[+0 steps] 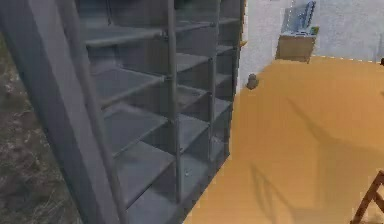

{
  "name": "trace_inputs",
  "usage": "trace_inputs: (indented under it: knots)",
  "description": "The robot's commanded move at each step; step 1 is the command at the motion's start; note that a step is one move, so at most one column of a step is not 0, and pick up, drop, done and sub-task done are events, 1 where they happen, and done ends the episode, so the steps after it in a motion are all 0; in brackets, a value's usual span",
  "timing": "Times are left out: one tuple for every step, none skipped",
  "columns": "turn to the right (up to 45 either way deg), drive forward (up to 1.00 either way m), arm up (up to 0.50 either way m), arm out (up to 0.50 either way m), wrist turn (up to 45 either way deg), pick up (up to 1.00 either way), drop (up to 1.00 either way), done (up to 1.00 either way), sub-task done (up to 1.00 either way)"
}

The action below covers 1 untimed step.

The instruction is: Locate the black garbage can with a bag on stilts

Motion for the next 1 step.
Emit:
trace_inputs:
  knots:
    - [-45.0, 0.0, 0.0, 0.0, 0.0, 0.0, 0.0, 0.0, 0.0]
